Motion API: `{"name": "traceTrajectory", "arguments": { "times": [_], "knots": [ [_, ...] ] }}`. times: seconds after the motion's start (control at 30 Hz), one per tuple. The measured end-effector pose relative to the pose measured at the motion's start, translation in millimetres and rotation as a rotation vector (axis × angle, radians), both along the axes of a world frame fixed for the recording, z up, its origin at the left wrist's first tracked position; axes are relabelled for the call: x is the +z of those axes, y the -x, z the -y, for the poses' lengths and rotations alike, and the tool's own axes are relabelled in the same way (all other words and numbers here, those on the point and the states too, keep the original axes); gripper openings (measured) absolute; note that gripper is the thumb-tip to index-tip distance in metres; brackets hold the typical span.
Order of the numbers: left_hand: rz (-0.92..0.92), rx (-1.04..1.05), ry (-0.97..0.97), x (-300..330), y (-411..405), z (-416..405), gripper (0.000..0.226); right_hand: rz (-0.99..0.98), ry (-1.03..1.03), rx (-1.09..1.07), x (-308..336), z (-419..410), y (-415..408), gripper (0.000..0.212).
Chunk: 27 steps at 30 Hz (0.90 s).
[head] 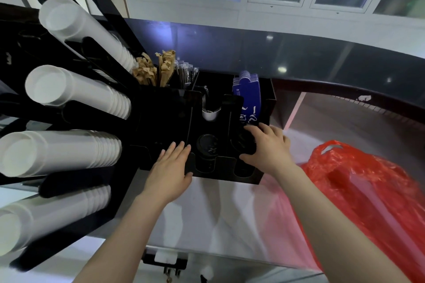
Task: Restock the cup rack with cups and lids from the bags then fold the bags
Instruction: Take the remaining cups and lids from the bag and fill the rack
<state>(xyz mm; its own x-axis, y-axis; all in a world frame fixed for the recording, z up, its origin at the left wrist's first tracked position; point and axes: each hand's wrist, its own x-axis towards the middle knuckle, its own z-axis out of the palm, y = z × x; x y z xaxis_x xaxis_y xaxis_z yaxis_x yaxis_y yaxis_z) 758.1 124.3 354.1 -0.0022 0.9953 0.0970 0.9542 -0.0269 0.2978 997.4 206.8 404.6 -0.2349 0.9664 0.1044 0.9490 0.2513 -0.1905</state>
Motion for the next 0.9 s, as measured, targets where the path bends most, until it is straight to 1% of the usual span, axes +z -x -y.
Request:
{"name": "traceTrajectory", "arguments": {
  "times": [0.13, 0.23, 0.47, 0.6, 0.7, 0.9],
  "knots": [
    [0.007, 0.001, 0.003, 2, 0, 0, 0.072, 0.016, 0.006, -0.009, -3, -2, 1, 0.079],
    [0.009, 0.004, 0.005, 3, 0, 0, 0.071, 0.039, -0.035, -0.002, -6, -3, 0, 0.077],
    [0.016, 0.011, 0.011, 3, 0, 0, 0.071, -0.085, -0.141, -0.004, -18, 4, -11, 0.074],
    [0.017, 0.015, 0.01, 3, 0, 0, 0.071, -0.063, -0.181, 0.014, -22, 8, -14, 0.07],
    [0.019, 0.017, 0.008, 3, -1, 0, 0.071, -0.054, -0.162, 0.026, -21, 8, -12, 0.068],
    [0.022, 0.017, 0.02, 5, -1, 0, 0.071, -0.062, -0.038, 0.052, -13, 0, -7, 0.067]
  ]
}}
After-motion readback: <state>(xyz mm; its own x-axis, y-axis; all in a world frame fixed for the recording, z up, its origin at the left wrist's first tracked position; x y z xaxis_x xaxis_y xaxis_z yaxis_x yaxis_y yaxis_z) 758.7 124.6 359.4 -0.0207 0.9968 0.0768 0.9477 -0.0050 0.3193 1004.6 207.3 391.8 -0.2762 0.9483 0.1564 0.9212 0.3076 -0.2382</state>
